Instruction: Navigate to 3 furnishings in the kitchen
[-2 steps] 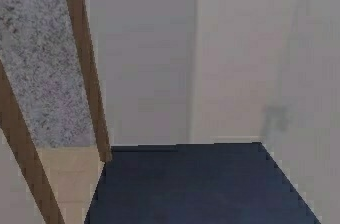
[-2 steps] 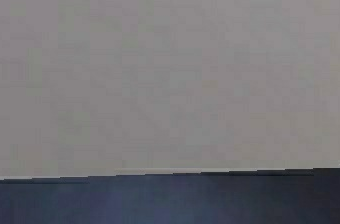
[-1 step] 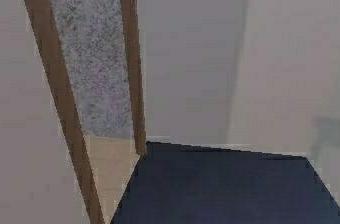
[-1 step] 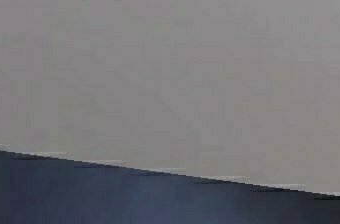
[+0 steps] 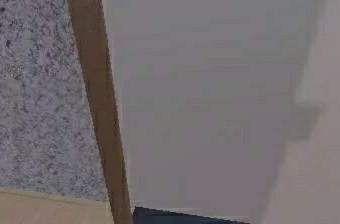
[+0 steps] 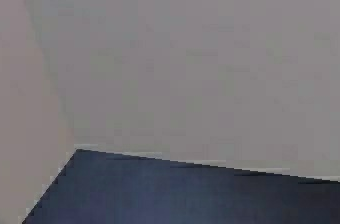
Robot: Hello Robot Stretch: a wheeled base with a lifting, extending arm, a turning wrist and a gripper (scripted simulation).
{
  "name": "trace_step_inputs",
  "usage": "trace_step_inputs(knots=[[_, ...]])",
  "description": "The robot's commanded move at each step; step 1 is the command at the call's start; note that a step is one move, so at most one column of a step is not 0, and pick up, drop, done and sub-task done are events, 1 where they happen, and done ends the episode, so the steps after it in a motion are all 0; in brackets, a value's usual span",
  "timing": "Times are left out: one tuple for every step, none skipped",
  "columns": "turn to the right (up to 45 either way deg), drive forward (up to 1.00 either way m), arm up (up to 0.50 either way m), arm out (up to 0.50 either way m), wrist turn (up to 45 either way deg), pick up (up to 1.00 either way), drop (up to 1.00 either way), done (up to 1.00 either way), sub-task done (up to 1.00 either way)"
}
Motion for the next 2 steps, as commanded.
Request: trace_step_inputs(knots=[[-39.0,0.00,0.00,0.00,0.0,0.00,0.00,0.00,0.00],[0.0,0.50,0.00,0.00,0.0,0.00,0.00,0.00,0.00]])
